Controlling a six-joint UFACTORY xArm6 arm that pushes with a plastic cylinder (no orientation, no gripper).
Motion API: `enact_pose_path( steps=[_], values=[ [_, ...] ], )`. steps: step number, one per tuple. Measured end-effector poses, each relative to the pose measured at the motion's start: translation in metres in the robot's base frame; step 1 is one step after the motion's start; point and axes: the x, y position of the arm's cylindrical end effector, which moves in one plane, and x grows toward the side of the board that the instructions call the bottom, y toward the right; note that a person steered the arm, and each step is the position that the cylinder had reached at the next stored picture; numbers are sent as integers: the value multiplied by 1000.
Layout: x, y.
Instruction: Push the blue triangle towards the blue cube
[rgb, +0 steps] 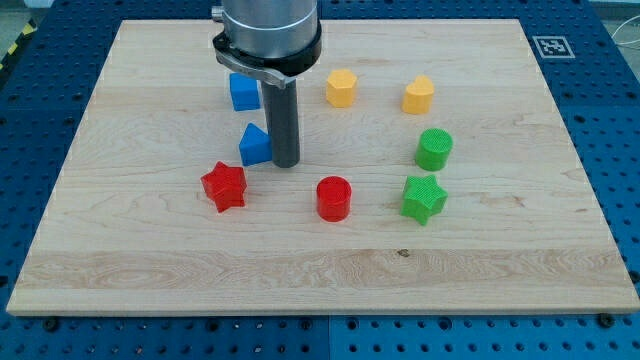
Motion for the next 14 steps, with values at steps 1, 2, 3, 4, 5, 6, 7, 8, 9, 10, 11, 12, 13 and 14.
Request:
enact_pose_path(
  steps=[1,2,3,4,5,6,7,8,9,10,11,12,13,14],
  values=[
    [-5,0],
    [-6,0],
    [-6,0],
    [-8,0],
    [-8,0],
    [-8,-3],
    [-8,-4],
    [-10,-4],
    [-21,-4],
    [-25,-4],
    [-25,-4],
    [-26,-3],
    [-26,-22],
    [-26,-31]
  ],
)
